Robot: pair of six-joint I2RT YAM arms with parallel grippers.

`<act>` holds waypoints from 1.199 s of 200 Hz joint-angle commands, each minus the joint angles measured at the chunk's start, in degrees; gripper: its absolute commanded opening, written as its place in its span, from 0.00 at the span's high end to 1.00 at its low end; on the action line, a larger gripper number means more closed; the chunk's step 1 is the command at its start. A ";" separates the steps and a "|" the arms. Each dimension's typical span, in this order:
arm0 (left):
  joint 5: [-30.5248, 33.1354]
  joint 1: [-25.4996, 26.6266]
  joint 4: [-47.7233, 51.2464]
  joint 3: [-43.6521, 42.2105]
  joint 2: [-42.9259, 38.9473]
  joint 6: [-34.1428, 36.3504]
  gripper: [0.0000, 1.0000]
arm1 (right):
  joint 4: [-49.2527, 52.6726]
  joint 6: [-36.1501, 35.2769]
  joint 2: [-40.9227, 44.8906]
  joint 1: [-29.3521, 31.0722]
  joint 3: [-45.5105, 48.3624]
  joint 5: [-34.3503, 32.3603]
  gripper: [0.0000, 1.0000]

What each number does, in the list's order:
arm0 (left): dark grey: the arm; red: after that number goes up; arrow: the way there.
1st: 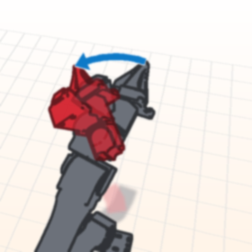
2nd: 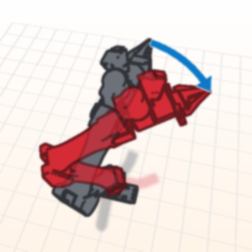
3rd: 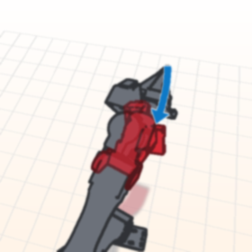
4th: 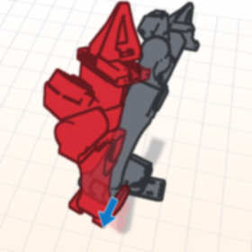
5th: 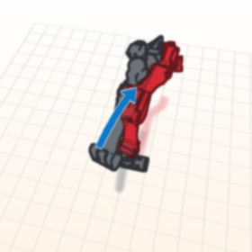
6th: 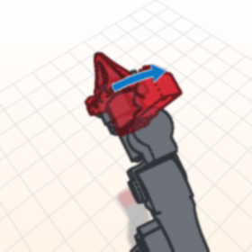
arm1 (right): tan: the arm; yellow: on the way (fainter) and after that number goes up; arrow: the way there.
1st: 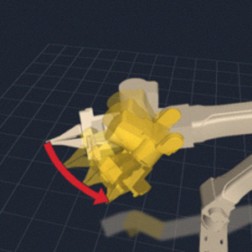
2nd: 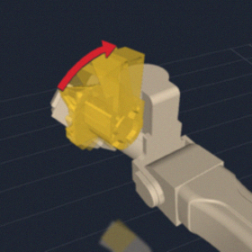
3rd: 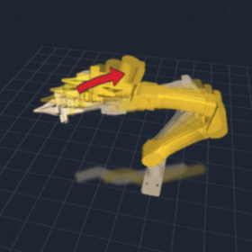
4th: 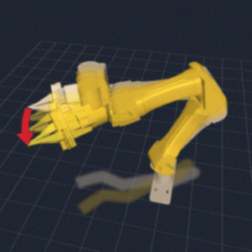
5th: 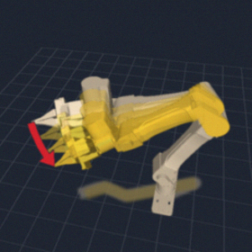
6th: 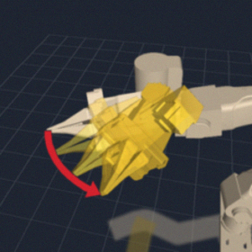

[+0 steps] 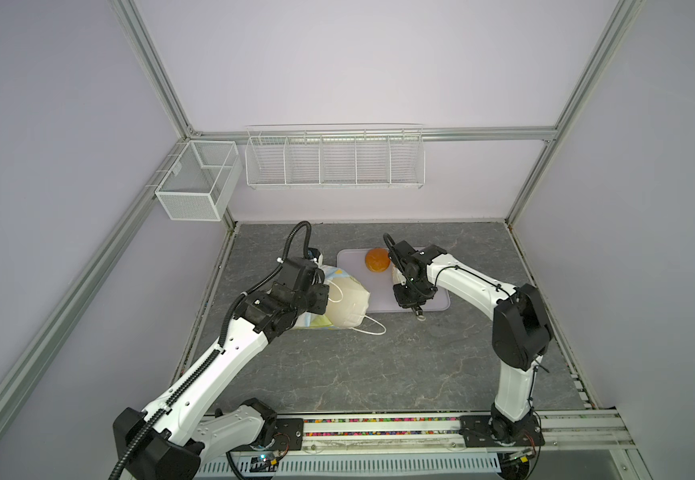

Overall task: Take the fake bread out of the paper bag
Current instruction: 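Move the tongs with the right gripper back toward the bag opening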

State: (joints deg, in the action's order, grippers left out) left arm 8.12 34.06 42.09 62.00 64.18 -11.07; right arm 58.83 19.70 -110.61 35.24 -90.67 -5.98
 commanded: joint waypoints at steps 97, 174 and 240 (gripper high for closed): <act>0.36 -0.75 1.89 0.80 -0.83 1.79 1.00 | 0.13 -2.36 -0.97 -0.23 -5.65 0.18 0.93; -1.52 -0.72 1.88 1.57 -2.54 3.30 1.00 | 6.37 0.38 10.18 4.65 -5.55 -2.62 0.93; -3.64 -0.75 1.98 1.14 -3.81 10.35 1.00 | 7.89 9.54 21.14 17.17 1.18 -1.82 0.93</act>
State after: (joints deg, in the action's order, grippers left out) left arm 6.11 33.74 42.52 61.98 61.06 -4.27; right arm 64.77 24.27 -92.97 47.99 -91.64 -7.40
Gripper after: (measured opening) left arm 0.047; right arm 0.213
